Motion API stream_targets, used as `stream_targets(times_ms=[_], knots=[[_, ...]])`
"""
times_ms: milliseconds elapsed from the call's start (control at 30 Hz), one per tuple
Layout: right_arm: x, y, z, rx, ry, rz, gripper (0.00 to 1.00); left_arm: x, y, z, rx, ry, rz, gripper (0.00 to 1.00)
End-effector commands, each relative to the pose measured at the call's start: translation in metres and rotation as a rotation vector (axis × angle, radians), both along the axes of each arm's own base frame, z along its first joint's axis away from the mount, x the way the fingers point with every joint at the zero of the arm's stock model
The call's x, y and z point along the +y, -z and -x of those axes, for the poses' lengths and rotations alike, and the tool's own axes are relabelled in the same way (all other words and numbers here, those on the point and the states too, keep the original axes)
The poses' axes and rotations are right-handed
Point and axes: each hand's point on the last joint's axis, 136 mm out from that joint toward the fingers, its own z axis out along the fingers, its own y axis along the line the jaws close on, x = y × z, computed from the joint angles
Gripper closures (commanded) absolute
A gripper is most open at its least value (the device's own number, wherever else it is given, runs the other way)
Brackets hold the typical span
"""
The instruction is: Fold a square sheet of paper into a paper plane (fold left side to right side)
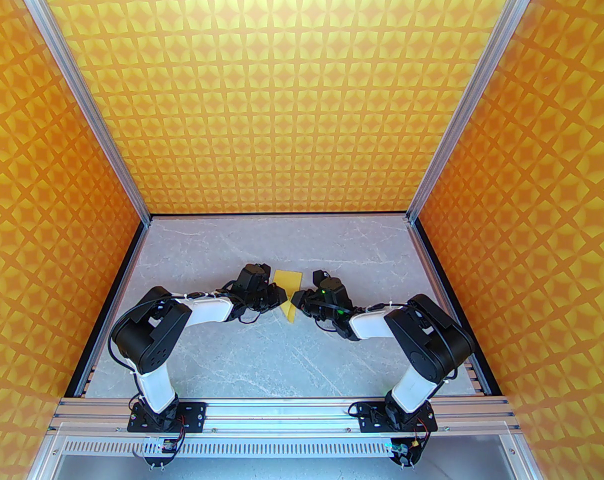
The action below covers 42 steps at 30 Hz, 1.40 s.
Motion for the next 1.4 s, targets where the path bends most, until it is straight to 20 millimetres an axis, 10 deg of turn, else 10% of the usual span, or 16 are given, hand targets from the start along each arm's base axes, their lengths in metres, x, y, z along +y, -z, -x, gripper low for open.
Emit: stream_targets(times_ms=[0,200,1367], knots=[[0.006,-0.003,-0.004,0.007,-0.011,-0.015,0.85,-0.004,-0.002,-0.005,-0.007,0.006,0.010,0.85],[0.004,0.003,-0.005,0.021,-0.007,0.011,1.00,-0.004,-0.003,-0.005,-0.010,0.008,0.011,0.85],[-0.008,0.020,-0.018,0.045,-0.051,0.133,1.00,-0.015,0.019,0.029,0.041,0.150,0.028,0.84]])
